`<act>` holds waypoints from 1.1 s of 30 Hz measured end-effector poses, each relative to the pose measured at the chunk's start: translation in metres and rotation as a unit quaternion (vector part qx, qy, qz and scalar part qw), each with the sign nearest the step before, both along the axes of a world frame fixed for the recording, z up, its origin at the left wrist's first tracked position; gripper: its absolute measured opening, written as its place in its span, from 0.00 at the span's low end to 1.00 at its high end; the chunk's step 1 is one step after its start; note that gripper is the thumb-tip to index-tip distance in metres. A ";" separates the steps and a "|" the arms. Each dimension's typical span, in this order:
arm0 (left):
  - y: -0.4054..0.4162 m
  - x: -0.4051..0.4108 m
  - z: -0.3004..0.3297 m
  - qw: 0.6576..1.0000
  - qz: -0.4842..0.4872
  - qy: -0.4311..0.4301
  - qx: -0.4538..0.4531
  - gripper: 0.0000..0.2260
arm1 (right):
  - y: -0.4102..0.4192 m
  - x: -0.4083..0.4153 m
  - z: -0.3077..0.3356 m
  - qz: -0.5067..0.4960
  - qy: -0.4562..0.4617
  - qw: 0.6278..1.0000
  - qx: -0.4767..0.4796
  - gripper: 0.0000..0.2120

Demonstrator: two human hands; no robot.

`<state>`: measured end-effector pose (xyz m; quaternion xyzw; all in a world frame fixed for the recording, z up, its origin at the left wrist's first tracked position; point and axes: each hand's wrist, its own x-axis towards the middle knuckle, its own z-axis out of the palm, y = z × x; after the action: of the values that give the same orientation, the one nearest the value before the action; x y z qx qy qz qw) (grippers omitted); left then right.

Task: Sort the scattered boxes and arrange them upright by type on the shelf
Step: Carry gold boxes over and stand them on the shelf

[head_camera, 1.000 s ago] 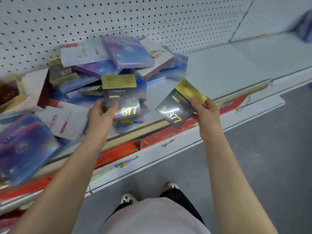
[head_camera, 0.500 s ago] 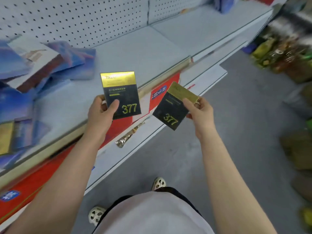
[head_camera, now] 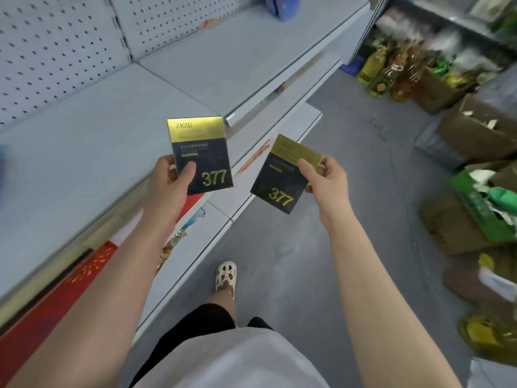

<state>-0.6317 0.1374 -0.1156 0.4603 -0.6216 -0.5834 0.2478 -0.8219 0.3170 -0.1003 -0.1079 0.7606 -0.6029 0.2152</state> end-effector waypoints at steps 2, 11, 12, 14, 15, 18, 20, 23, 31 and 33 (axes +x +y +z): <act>-0.012 -0.031 0.001 1.000 -0.009 -0.001 -0.005 0.06 | -0.013 -0.029 0.001 -0.008 0.004 1.000 -0.002 0.10; -0.095 -0.183 0.022 0.998 -0.048 0.043 -0.017 0.11 | -0.092 -0.163 0.026 -0.026 0.013 0.999 -0.027 0.05; -0.103 -0.199 0.024 0.997 -0.050 0.047 -0.016 0.11 | -0.101 -0.177 0.028 -0.027 0.012 0.999 -0.028 0.05; -0.118 -0.228 0.028 0.997 -0.048 0.053 -0.012 0.11 | -0.118 -0.204 0.032 -0.024 0.010 0.999 -0.024 0.05; -0.124 -0.242 0.029 0.997 -0.051 0.049 -0.014 0.10 | -0.125 -0.217 0.033 -0.022 0.010 0.999 -0.024 0.05; -0.143 -0.282 0.027 0.998 -0.048 0.034 -0.026 0.11 | -0.147 -0.260 0.033 -0.016 0.015 0.999 -0.025 0.05; -0.155 -0.310 0.023 0.998 -0.044 0.028 -0.025 0.12 | -0.159 -0.293 0.031 -0.011 0.020 1.000 -0.022 0.05; -0.169 -0.358 0.018 0.999 -0.031 0.025 -0.020 0.11 | -0.175 -0.348 0.027 -0.008 0.026 0.999 -0.021 0.06; -0.171 -0.527 0.017 0.998 -0.012 0.051 -0.020 0.11 | -0.187 -0.520 0.038 0.020 0.036 0.999 -0.029 0.09; -0.170 -0.572 0.017 0.998 -0.009 0.055 -0.024 0.11 | -0.185 -0.565 0.040 0.025 0.040 0.999 -0.027 0.09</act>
<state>-1.2040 -0.0329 -0.0983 0.4159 -0.6252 -0.5947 0.2872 -1.3867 0.1319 -0.0601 -0.1567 0.7492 -0.6126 0.1972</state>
